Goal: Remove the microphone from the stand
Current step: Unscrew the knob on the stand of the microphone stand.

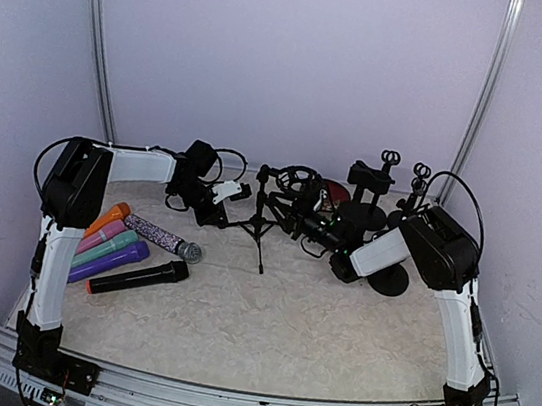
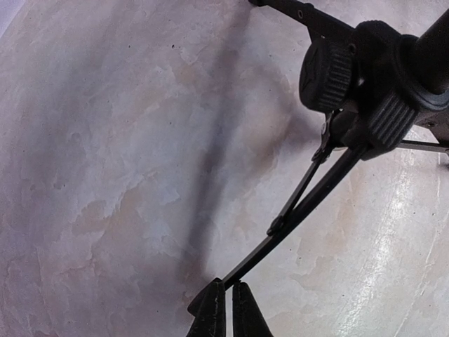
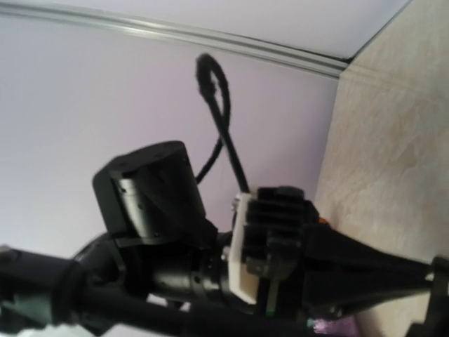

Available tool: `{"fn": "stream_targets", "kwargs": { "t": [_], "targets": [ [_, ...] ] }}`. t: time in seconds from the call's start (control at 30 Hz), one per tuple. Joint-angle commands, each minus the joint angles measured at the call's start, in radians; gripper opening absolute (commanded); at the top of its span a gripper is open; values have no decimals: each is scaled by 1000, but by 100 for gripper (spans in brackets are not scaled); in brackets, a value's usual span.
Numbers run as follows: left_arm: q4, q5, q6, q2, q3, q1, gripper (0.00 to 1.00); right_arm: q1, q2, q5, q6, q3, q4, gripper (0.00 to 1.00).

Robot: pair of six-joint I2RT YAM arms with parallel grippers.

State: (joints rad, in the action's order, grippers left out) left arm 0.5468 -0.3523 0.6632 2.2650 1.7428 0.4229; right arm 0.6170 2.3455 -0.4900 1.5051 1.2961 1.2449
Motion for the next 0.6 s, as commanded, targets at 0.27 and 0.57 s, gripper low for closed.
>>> {"fn": "stream_targets", "kwargs": {
  "t": [0.27,0.57],
  "targets": [
    [16,22,10,28,-16,16,4,10,-26,-47,3,-29,11,35],
    [16,26,16,31,-14,16,3,17,2,-67,19,21,9,32]
  ]
}}
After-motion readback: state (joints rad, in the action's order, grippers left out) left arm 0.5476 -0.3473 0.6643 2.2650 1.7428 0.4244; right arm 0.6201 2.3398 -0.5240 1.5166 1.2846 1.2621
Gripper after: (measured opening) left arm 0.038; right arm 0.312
